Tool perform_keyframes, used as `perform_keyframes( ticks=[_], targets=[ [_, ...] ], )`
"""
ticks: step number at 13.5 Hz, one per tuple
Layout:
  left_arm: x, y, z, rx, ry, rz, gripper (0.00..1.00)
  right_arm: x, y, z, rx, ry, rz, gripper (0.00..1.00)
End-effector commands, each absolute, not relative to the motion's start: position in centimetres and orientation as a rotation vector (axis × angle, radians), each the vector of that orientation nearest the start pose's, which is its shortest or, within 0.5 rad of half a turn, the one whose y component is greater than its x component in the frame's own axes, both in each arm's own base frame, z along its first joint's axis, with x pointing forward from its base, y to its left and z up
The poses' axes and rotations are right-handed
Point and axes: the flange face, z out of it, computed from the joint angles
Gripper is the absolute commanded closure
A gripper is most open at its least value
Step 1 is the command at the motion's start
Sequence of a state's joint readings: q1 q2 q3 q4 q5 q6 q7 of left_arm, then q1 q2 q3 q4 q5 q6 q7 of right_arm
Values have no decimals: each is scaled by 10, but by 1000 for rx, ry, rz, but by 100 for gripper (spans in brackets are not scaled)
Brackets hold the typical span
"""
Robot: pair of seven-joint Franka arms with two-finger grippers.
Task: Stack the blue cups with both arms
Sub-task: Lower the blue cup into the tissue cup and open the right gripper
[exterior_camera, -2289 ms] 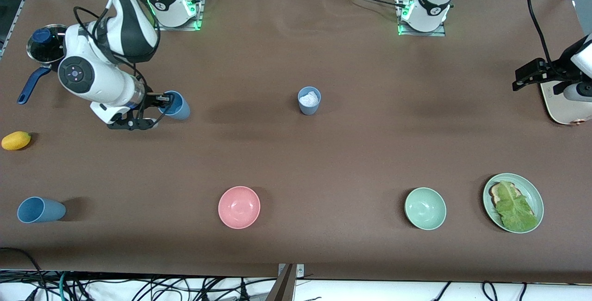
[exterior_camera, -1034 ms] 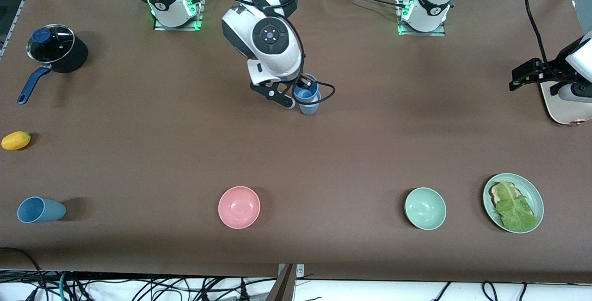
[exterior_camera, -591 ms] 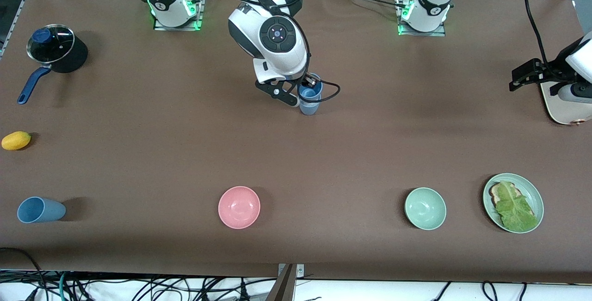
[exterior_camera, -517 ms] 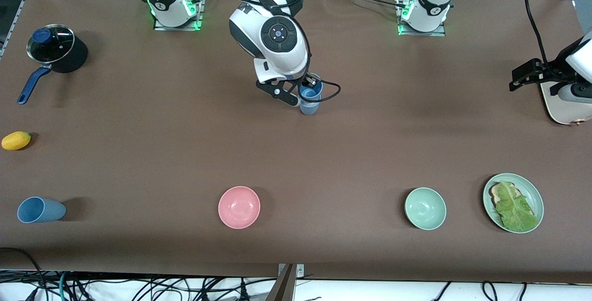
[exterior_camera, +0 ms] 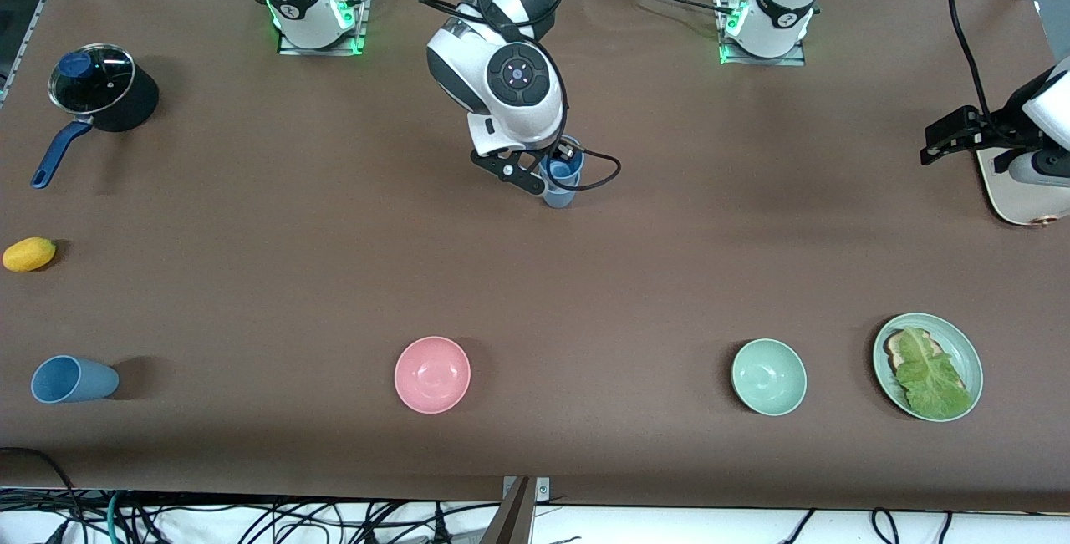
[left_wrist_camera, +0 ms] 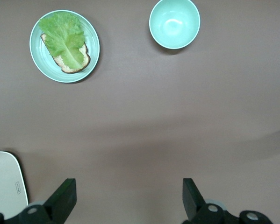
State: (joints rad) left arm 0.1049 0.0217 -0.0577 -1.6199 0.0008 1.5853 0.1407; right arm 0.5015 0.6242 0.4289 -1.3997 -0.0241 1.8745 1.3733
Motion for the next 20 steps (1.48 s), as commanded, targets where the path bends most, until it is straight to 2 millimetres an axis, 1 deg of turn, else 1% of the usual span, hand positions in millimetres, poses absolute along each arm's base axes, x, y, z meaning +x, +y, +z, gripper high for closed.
perform_keyframes(
  ticks=[1,3,4,5,6,7,9,10,11,13,14,15,16,17,18,20],
  targets=[
    [558,27,592,-3156,176,82,0,465,530,352,-3016,799,345,100],
    [558,27,592,-3156,176,82,0,464,530,350,-3017,800,349,98],
    [559,26,592,-3156,178,82,0,465,530,351,-3016,800,348,86],
    [558,26,592,-3156,178,84,0,465,531,351,-3014,800,349,71],
    [559,27,591,-3156,176,87,0,465,531,352,-3013,803,349,52],
    [559,27,591,-3156,176,87,0,465,531,354,-3006,819,347,43],
    [559,27,591,-3156,176,87,0,467,530,357,-2998,855,347,36],
    [559,26,591,-3156,178,87,0,472,528,365,-2990,854,336,36],
    [560,27,589,-3157,176,91,0,475,524,371,-2992,852,334,31],
    [560,26,588,-3157,178,94,0,494,504,382,-3010,857,343,25],
    [560,26,588,-3157,178,94,0,506,491,388,-3028,806,348,25],
    [560,26,588,-3157,178,94,0,521,473,394,-3034,776,355,22],
    [560,26,588,-3157,178,94,0,535,454,407,-3033,743,345,18],
    [560,26,588,-3157,178,94,0,548,433,416,-3037,725,343,4],
    [560,27,588,-3157,176,94,0,557,413,424,-3054,676,348,1],
    [560,28,588,-3157,174,94,0,566,372,448,-3113,525,381,0]
  ],
)
